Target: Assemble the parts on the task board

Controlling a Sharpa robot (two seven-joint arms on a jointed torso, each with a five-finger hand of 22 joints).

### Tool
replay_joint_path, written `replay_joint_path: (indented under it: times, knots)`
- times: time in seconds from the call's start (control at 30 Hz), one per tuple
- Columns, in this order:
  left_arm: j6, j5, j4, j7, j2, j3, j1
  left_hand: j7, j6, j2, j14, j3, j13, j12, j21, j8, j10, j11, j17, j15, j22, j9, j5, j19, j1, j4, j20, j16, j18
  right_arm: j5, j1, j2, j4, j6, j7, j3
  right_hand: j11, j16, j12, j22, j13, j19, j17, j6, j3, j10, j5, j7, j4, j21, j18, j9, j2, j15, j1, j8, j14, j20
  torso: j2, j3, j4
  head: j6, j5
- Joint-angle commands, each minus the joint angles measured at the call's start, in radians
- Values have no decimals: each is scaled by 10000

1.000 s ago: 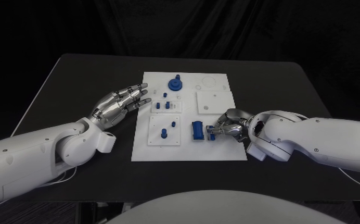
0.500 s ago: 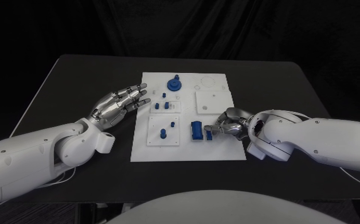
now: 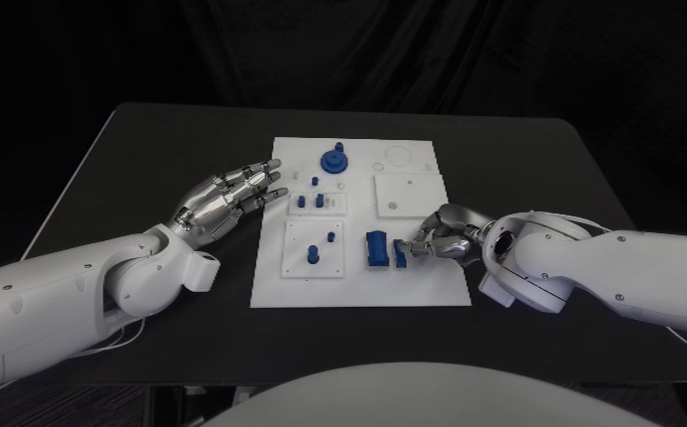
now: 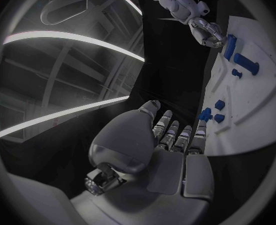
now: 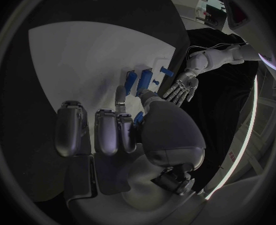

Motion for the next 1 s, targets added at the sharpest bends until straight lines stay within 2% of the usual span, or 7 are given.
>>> replay_joint_path:
  times: [0.03,0.1,0.2,0.4,0.6,0.83,1.0]
  knots:
    - [126,32,31,97,-21,8,-19,35,35,49,-20,74,13,56,35,58,23,73,8,-25,-15,13,18,29,-74,-21,0,70,-78,-202,-35,-151,190,119,47,-2,-166,47,27,1918,2633,362,171,-415,-240,1057,-62,-217,-65,8,152,1024,89,-189,92,1183,638,-206,3,6,0,-2,18]
    - [120,32,32,101,-32,8,-21,35,39,49,-17,74,13,56,35,59,24,74,9,-25,-14,14,18,30,-74,-22,0,72,-78,-229,-55,-252,281,243,-15,-3,-199,44,27,1919,2633,363,164,-435,-277,1057,-118,-224,-66,8,149,1151,92,-189,101,1336,637,-214,-1,5,-1,-2,-1]
    - [112,32,32,110,-37,8,-23,35,39,49,-17,74,13,56,35,59,24,74,9,-25,-14,14,18,30,-74,-22,0,72,-78,-280,-81,-370,374,382,-101,-4,-297,49,27,1920,2633,365,169,-546,-446,1057,-349,-336,-30,8,149,1764,124,-262,119,2035,638,-285,-2,2,-2,-2,-22]
    - [121,32,17,112,-19,8,-27,37,44,39,-15,79,14,58,37,61,25,78,10,-24,-9,15,15,33,-77,-22,0,74,-77,-447,-114,-477,460,527,-200,-4,-401,50,27,1926,2633,373,168,-601,-601,1057,-601,-454,-58,21,144,2368,129,-349,227,2680,638,-359,5,2,-10,-2,-30]
    - [127,32,2,97,-9,8,-31,37,44,39,-15,79,14,58,37,61,25,78,10,-24,-9,15,15,33,-77,-22,0,74,-77,-497,-134,-474,449,658,-247,-4,-448,52,27,1931,2633,379,168,-618,-713,1057,-836,-506,23,34,140,2622,168,-392,176,2916,639,-401,-20,-8,-7,-2,-27]
    - [132,32,-9,83,-10,8,-35,37,44,39,-15,79,14,58,37,61,25,78,10,-24,-9,15,15,33,-77,-22,0,74,-77,-511,-157,-400,372,704,-322,-5,-458,46,27,1927,2633,375,155,-647,-762,1057,-1011,-517,50,21,142,2693,179,-403,168,2961,636,-413,-5,-3,-15,-2,-3]
    - [142,32,-11,81,-12,8,-38,37,44,39,-15,79,14,58,37,61,25,78,10,-24,-9,15,15,33,-77,-22,0,74,-77,-513,-177,-350,333,671,-423,-5,-463,51,27,1928,2633,376,165,-649,-762,1057,-1044,-521,54,23,142,2711,201,-405,177,2973,638,-416,5,-8,9,-2,-36]
